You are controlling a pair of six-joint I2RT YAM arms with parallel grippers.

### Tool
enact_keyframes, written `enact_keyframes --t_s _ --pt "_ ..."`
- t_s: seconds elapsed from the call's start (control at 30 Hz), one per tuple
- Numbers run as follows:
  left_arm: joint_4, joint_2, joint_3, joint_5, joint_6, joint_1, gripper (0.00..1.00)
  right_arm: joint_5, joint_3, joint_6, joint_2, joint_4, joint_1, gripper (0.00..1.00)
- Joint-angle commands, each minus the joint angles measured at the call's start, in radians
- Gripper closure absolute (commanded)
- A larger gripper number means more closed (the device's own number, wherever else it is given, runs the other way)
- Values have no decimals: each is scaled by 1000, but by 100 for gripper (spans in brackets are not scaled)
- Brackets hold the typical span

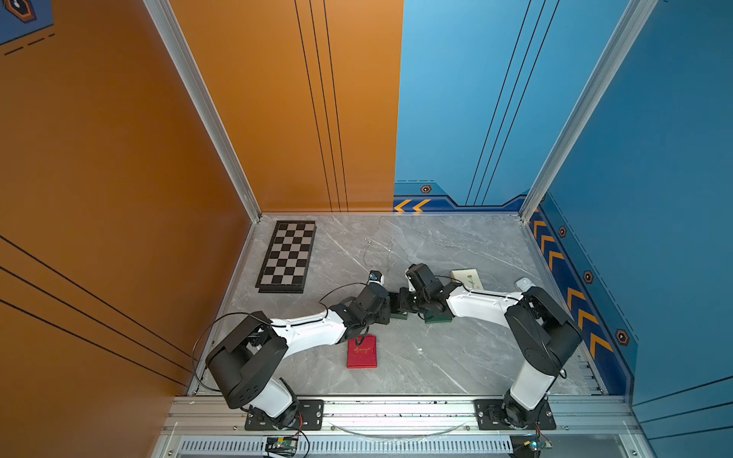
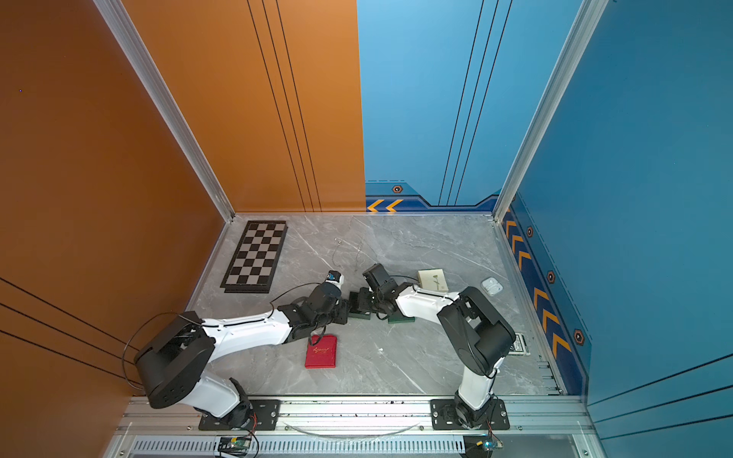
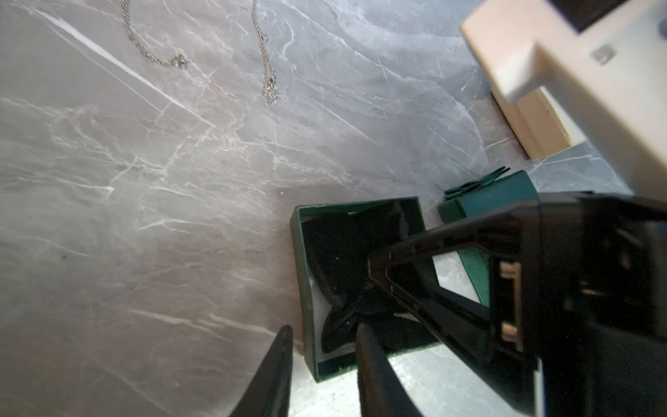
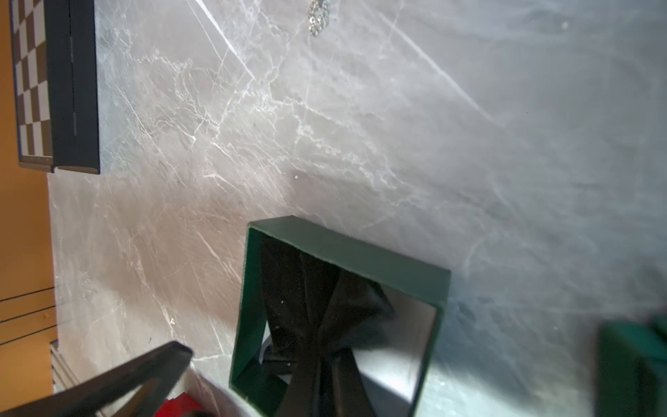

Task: Take the necklace out of the lift-off lid jewelry box
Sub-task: Place the inner lining in the jewelry box.

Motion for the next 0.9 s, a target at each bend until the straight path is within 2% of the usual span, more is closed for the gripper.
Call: enact_keyframes --t_s 0.0,0.23,0.57,0.67,0.87 --pt "14 36 36 41 -13 4 68 -22 63 -92 36 -113 -2 92" --pt "35 80 47 55 -25 2 71 -52 130 -202 70 -213 -36 90" --pt "37 153 77 62 -42 1 80 -121 106 -195 34 -173 -41 81" --pt "37 162 83 69 -42 1 85 -116 96 -190 20 -168 -41 76" --pt "36 164 79 67 -58 1 88 -88 79 -185 -30 -167 -55 65"
